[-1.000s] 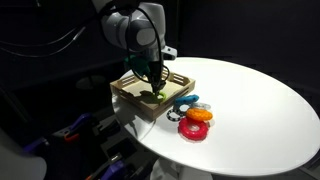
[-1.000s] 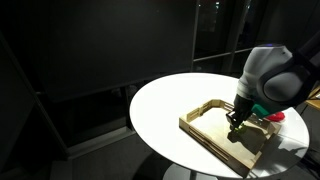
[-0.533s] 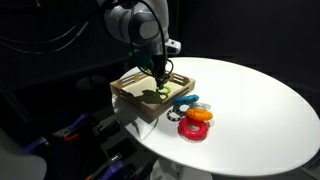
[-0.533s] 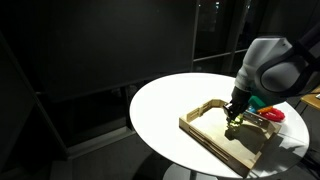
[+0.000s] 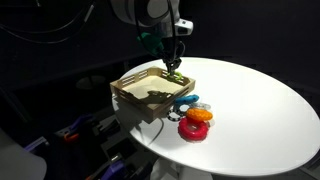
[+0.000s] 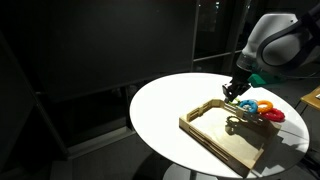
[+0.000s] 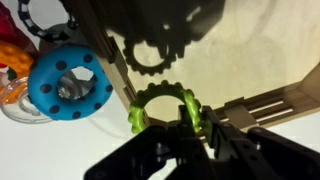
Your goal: Remove the green donut plush toy and put it on top of the donut orange plush toy
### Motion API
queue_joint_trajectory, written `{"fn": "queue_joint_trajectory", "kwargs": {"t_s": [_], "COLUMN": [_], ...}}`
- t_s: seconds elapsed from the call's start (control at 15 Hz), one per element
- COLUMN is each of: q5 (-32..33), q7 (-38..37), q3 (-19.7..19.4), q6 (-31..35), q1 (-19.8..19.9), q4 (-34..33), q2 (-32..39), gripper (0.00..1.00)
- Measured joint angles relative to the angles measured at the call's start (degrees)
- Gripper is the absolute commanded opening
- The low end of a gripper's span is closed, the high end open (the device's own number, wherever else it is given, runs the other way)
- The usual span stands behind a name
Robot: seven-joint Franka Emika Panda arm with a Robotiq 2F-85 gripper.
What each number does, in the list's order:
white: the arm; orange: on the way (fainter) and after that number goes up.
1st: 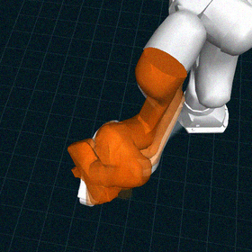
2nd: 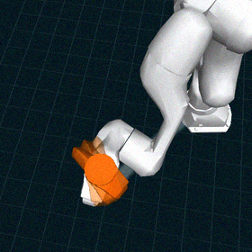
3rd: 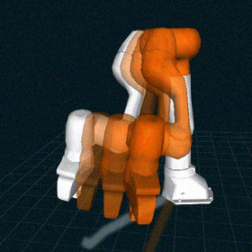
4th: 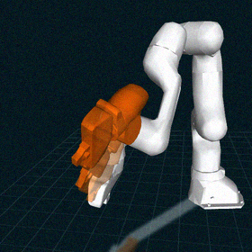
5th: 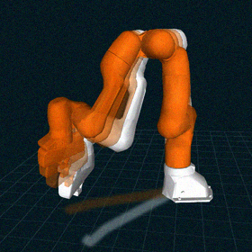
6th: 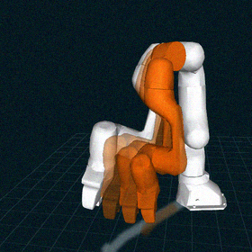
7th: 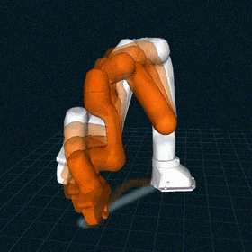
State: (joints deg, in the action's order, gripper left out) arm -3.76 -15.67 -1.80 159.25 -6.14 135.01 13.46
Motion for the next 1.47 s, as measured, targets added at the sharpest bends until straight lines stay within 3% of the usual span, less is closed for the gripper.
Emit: {"fn": "queue_joint_trajectory", "kwargs": {"t_s": [0.8,1.47], "q5": [9.8,10.2], "q7": [-5.7,-5.7], "q3": [-9.7,-11.2], "q6": [-3.1,-3.9], "q1": [2.5,5.3], "q4": [-0.5,2.5], "q2": [-0.5,-0.2], "gripper": [0.06,0.06]}}
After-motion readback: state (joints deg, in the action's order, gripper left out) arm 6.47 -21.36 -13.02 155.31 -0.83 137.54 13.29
